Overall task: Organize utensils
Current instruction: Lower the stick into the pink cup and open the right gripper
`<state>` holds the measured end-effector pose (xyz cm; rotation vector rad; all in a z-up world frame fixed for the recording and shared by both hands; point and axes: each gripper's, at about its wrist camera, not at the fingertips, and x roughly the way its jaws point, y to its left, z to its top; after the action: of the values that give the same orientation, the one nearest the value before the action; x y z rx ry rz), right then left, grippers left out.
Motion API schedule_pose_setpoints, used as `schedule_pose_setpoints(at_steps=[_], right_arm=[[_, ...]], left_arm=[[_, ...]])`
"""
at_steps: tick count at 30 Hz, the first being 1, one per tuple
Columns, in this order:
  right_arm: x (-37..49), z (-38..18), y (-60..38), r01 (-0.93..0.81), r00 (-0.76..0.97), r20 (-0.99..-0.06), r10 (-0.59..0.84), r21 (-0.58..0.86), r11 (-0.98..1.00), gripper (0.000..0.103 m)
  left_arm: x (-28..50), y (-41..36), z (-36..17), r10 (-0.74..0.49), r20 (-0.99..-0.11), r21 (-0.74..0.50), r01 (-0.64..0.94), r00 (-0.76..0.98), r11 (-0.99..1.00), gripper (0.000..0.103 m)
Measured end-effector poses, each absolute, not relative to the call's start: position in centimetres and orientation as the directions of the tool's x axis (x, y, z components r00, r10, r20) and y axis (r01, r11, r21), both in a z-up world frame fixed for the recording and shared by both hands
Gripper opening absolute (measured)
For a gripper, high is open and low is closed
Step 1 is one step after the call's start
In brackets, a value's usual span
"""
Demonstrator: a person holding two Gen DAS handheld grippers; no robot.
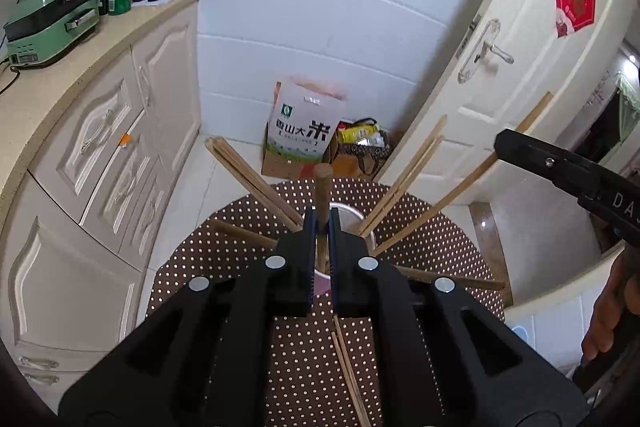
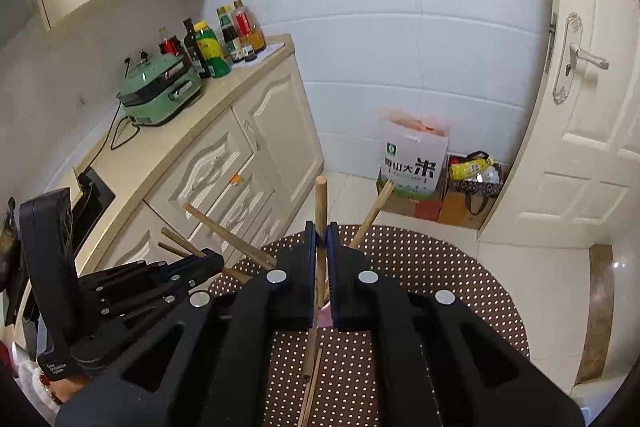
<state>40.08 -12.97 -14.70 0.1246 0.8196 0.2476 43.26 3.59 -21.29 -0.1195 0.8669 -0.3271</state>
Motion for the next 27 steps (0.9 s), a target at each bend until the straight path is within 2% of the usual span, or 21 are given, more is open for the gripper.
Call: schedule_pose_setpoints(at_steps=[24,25,27], right_arm=[[40.9,-19.6,-10.9,-0.160,0.544,-0.790,0.281,0.231,0.960,0.004],[40.9,-19.8,-10.8,-0.159,0.541,-0.793,0.280,0.230,0.960,0.004],[40.9,-20.0,-10.8,-0.158,0.533,-0.797,0.283,0.234,0.959,0.004]], left_arm=[[43.9,2.7,-23.0,-0.315,-0.796,-0.215,0.245,0.517,0.945,0.009],[43.8,2.6,-23.0,-0.314,-0.796,-0.214,0.245,0.517,0.946,0.014],[43.7,2.7,-22.8,-0.317,-0.792,-0.218,0.243,0.522,0.945,0.029]])
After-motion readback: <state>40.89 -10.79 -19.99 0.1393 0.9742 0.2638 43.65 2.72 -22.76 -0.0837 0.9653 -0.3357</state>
